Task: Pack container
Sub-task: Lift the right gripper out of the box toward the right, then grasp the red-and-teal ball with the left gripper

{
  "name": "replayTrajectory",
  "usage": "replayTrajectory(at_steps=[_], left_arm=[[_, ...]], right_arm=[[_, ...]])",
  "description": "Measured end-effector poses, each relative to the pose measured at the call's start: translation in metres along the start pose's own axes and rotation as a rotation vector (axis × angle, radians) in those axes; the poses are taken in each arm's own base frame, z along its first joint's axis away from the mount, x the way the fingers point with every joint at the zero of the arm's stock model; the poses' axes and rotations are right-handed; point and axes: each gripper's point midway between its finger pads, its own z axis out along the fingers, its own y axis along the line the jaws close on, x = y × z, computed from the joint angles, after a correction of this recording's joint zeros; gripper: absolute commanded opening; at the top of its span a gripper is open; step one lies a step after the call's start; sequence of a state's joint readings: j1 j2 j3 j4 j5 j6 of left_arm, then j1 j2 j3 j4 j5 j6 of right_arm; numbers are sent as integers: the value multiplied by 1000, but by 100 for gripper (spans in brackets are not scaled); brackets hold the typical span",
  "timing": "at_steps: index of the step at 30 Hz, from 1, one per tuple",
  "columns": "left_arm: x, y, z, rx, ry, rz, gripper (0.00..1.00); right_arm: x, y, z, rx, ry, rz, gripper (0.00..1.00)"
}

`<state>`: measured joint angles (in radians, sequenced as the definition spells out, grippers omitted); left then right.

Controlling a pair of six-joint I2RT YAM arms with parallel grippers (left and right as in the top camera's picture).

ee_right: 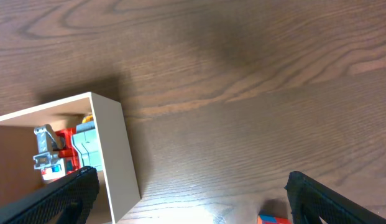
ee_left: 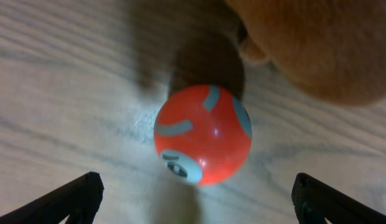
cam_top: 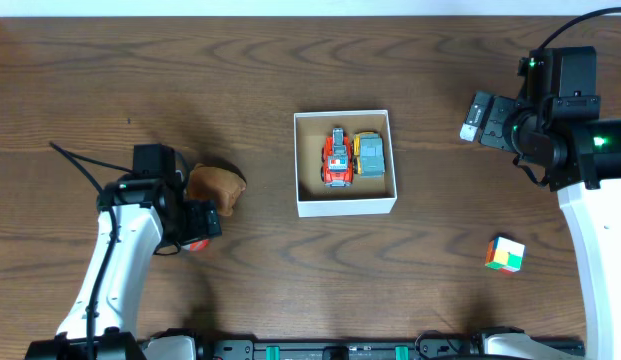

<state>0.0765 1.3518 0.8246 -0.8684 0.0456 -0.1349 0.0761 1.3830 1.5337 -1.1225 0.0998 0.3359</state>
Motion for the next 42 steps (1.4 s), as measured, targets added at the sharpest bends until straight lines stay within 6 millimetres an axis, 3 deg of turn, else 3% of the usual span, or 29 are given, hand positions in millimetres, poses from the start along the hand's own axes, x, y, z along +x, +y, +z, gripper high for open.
replayTrajectory(at_steps=[15, 20, 26, 31, 37, 40, 42], left_arm=[[-6, -2, 43, -5, 26, 0, 99], [-1, -1, 51, -14, 66, -6, 73], [-1, -1, 52, -15, 68, -6, 57], [-1, -1, 52, -14, 68, -3, 52], [-1, -1, 52, -14, 67, -8, 21], [-2, -1, 50, -14, 66, -5, 19], [-2, -1, 47, -15, 72, -3, 12]], right_arm=[[4, -1, 0, 4, 18, -9, 99], [4, -1, 0, 3, 19, -13, 99], [5, -1, 0, 3, 19, -13, 99], [5, -1, 0, 5, 22, -13, 99], [5, -1, 0, 4, 22, -13, 99], [5, -1, 0, 5, 22, -13, 99], [5, -1, 0, 5, 22, -13, 99]])
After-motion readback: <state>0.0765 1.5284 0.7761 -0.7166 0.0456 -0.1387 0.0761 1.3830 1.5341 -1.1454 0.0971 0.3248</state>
